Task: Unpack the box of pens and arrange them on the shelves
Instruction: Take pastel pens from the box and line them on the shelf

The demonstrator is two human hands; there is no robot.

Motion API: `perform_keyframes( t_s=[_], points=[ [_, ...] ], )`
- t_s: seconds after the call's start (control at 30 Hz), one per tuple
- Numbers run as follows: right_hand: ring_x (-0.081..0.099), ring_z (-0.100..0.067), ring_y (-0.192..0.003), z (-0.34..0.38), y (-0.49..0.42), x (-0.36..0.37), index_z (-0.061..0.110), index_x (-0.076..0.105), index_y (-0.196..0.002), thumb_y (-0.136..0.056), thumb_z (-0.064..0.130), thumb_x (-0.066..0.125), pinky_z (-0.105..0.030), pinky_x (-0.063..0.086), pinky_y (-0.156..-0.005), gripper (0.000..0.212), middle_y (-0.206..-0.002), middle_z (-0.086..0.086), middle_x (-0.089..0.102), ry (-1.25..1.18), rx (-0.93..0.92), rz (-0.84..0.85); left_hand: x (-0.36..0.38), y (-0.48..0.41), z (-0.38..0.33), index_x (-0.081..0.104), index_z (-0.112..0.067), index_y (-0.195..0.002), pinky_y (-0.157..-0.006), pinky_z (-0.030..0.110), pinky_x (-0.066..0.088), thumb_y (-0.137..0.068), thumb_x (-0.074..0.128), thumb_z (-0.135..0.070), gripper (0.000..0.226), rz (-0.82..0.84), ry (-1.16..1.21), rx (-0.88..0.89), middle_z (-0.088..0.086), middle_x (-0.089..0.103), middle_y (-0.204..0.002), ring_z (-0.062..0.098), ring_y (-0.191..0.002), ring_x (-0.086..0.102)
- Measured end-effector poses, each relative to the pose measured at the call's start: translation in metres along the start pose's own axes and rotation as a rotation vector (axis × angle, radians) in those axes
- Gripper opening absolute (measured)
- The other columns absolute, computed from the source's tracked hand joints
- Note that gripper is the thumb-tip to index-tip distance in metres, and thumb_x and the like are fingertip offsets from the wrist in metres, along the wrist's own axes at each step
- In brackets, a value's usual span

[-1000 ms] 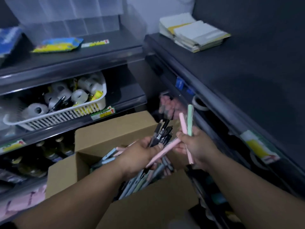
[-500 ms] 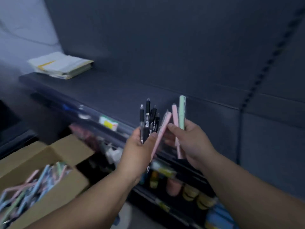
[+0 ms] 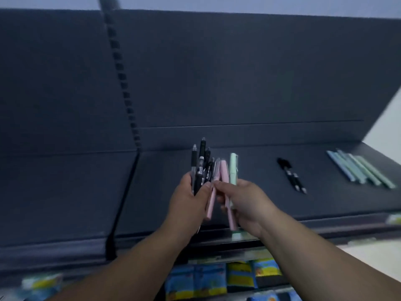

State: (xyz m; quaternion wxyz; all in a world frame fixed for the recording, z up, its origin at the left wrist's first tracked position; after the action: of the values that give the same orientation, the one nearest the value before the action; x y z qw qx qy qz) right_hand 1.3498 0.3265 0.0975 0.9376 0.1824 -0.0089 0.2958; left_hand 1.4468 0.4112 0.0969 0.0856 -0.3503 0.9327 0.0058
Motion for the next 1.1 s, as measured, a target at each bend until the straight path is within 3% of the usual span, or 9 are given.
perform_keyframes(
  t_s=[0.1,0.2,0.4,0.57,0.8,0.97,1.03,1.1],
  points=[
    [0.050,-0.015,-0.054,0.004,-0.010,-0.049,0.007,0.062,-0.094,-0.090,0.017,0.066,-0.026,0.043,-0.048,0.012,-0.065,-0.006,0.058,-0.038,0.036,-0.110,0.044,-0.017,-0.005,0.056,-0.025,-0.109,-0.073,0.025,0.052,-0.096,0.054,-0.023,0.014,0.085,0.023,-0.012,-0.006,0.069,-0.094,0.007,-0.081,0.066],
    [0.050,-0.016,-0.054,0.005,-0.022,-0.090,0.008,0.059,-0.090,-0.091,0.017,0.063,-0.028,0.043,-0.049,0.009,-0.062,-0.005,0.055,-0.063,0.061,-0.212,0.082,-0.036,-0.003,0.056,-0.023,-0.103,-0.055,0.023,0.051,-0.096,0.053,-0.019,0.009,0.159,0.087,-0.061,-0.003,0.065,-0.083,0.003,-0.059,0.060],
    [0.062,-0.022,-0.062,0.015,-0.032,-0.170,0.004,0.057,-0.098,-0.095,0.014,0.058,-0.028,0.050,-0.051,0.010,-0.079,-0.016,0.064,-0.105,0.108,-0.357,0.143,-0.078,-0.001,0.052,-0.022,-0.117,-0.056,0.020,0.051,-0.097,0.051,-0.024,0.020,0.283,0.068,-0.113,-0.004,0.063,-0.100,0.011,-0.076,0.063],
    [0.062,-0.022,-0.057,0.022,-0.044,-0.240,0.002,0.057,-0.094,-0.093,0.015,0.063,-0.029,0.049,-0.053,0.014,-0.067,-0.015,0.069,-0.036,0.074,-0.502,0.191,-0.093,-0.006,0.053,-0.024,-0.114,-0.058,0.020,0.051,-0.097,0.050,-0.022,0.017,0.381,0.073,-0.121,-0.006,0.063,-0.105,0.013,-0.082,0.066],
    [0.058,-0.027,-0.060,0.050,-0.070,-0.339,0.001,0.056,-0.083,-0.093,0.007,0.061,-0.032,0.047,-0.056,0.013,-0.064,-0.018,0.063,0.101,-0.007,-0.610,0.267,-0.108,-0.015,0.056,-0.015,-0.107,-0.052,0.019,0.050,-0.095,0.054,-0.017,0.012,0.341,0.080,-0.140,0.004,0.063,-0.097,0.009,-0.069,0.063],
    [0.062,-0.024,-0.053,0.072,-0.099,-0.422,-0.007,0.063,-0.091,-0.091,0.013,0.065,-0.029,0.047,-0.050,0.019,-0.069,-0.019,0.067,0.293,-0.020,-0.584,0.328,-0.110,-0.022,0.056,-0.017,-0.107,-0.052,0.020,0.050,-0.095,0.054,-0.017,0.012,0.228,0.083,-0.139,0.006,0.064,-0.097,0.008,-0.064,0.061],
    [0.056,-0.029,-0.057,0.081,-0.107,-0.456,-0.009,0.063,-0.088,-0.091,0.017,0.065,-0.035,0.043,-0.055,0.026,-0.068,-0.023,0.064,0.401,-0.018,-0.576,0.355,-0.108,-0.025,0.055,-0.017,-0.108,-0.054,0.021,0.051,-0.095,0.054,-0.017,0.013,0.188,0.068,-0.150,0.006,0.064,-0.099,0.009,-0.066,0.062],
    [0.052,-0.027,-0.055,0.091,-0.114,-0.485,-0.003,0.063,-0.080,-0.090,0.019,0.065,-0.031,0.040,-0.054,0.024,-0.063,-0.021,0.061,0.513,-0.015,-0.580,0.380,-0.106,-0.025,0.055,-0.019,-0.110,-0.055,0.022,0.051,-0.096,0.054,-0.018,0.014,0.145,0.057,-0.177,0.005,0.064,-0.101,0.010,-0.068,0.063]
  ],
)
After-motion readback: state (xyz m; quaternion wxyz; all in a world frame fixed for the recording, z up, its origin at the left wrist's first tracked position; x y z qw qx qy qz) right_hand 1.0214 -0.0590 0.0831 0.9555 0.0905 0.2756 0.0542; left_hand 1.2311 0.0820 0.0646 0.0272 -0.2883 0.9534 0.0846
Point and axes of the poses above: each hand's wrist, its own y-axis away from the middle knuckle, its own x-axis out of the palm, z = x × y, the point moved 3 cm from there along -y, towards the middle knuckle
